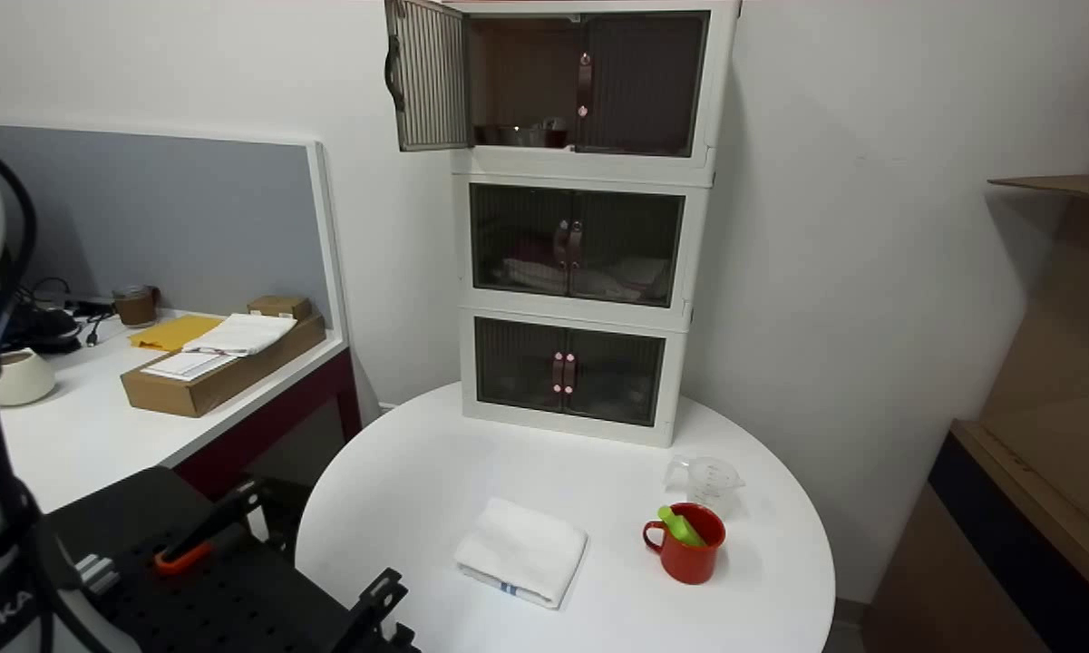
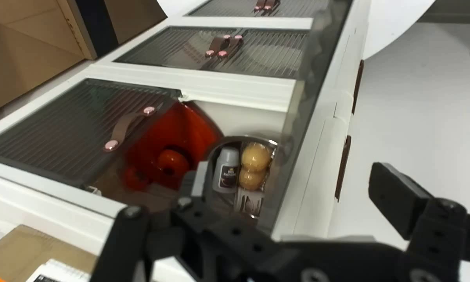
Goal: Open the doors to the compartment
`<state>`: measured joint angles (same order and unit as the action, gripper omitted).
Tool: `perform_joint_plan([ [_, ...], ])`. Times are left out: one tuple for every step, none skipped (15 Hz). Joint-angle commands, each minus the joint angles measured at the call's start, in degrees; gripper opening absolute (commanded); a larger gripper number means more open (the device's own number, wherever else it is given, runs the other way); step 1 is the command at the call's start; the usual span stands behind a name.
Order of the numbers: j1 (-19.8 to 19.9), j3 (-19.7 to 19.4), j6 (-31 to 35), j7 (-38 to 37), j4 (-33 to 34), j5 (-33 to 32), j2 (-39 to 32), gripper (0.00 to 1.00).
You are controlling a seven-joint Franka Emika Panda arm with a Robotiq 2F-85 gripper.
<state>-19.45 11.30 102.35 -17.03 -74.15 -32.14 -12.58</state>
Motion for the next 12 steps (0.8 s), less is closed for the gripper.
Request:
perform_joint_plan([
  [1.9,0.2,6.7,2.9,-0.5,3.2,4.7,1.00],
  [2.6,0.1,9.6,4.4,-1.2,4.3,6.3,1.00],
  [3.3,-0.2,11.9,5.3,-1.7,5.3,7.6,1.00],
  [4.2,-0.7,14.5,6.8,-2.3,6.3,8.9,1.00],
  [5.3,-1.3,16.8,8.7,-3.0,7.7,10.0,1.00],
  [6.7,-2.1,19.2,10.6,-3.9,10.0,10.8,1.00],
  [7.8,-2.8,20.8,12.1,-4.6,12.1,11.3,1.00],
  [9.2,-3.9,22.7,14.2,-5.9,14.6,11.6,1.00],
  [10.4,-4.8,24.6,16.4,-7.6,16.8,11.9,1.00],
  [11.8,-5.9,27.1,19.8,-9.6,20.2,12.1,1.00],
  [12.9,-6.7,28.8,22.8,-11.2,23.1,12.1,1.00],
  [13.9,-7.3,31.2,26.9,-13.3,26.3,12.1,1.00],
])
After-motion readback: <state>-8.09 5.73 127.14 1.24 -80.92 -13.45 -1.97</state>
